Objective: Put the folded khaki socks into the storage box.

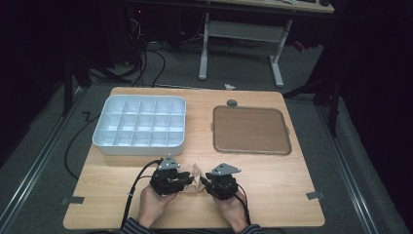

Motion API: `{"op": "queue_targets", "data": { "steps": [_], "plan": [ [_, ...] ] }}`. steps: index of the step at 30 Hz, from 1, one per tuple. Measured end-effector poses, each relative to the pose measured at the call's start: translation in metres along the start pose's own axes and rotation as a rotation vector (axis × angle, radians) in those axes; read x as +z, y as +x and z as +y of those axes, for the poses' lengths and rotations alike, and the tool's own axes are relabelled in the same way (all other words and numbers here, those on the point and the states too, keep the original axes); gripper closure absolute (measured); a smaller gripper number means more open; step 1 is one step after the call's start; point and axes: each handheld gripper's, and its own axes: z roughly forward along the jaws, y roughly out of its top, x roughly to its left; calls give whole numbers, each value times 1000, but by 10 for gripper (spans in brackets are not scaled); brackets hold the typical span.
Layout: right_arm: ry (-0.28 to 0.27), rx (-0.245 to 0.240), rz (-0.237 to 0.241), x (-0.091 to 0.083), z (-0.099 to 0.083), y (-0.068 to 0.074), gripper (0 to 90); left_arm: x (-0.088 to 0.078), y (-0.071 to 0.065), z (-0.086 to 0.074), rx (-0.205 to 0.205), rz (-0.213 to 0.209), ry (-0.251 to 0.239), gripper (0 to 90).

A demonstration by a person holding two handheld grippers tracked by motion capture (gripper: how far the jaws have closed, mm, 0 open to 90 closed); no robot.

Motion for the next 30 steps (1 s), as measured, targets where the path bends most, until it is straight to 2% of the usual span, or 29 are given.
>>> {"op": "queue_targets", "data": {
  "steps": [3,4,7,9,11,15,19,25,30],
  "plan": [
    [-28,-22,-3,-13,5,2,753,-7,6,-4,-21,21,-2,717],
    [-28,-22,-3,-13,5,2,753,-7,6,-4,-21,21,-2,716],
    [-38,-43,-1,-20,9,6,763,-6,13,-9,-41,62,14,708],
    [-44,-71,5,-22,13,13,768,-5,18,-14,-70,86,8,701],
    [-47,-79,11,-22,16,17,772,-5,20,-15,-77,91,11,703],
    [-49,-100,51,-17,25,26,814,0,23,-19,-95,103,29,702],
    [-25,-117,61,-6,30,34,833,6,23,-22,-100,117,44,665],
    [22,-118,47,13,27,34,838,11,21,-23,-84,152,59,620],
    [49,-112,18,17,22,31,836,14,20,-25,-61,182,72,610]
  ]
}}
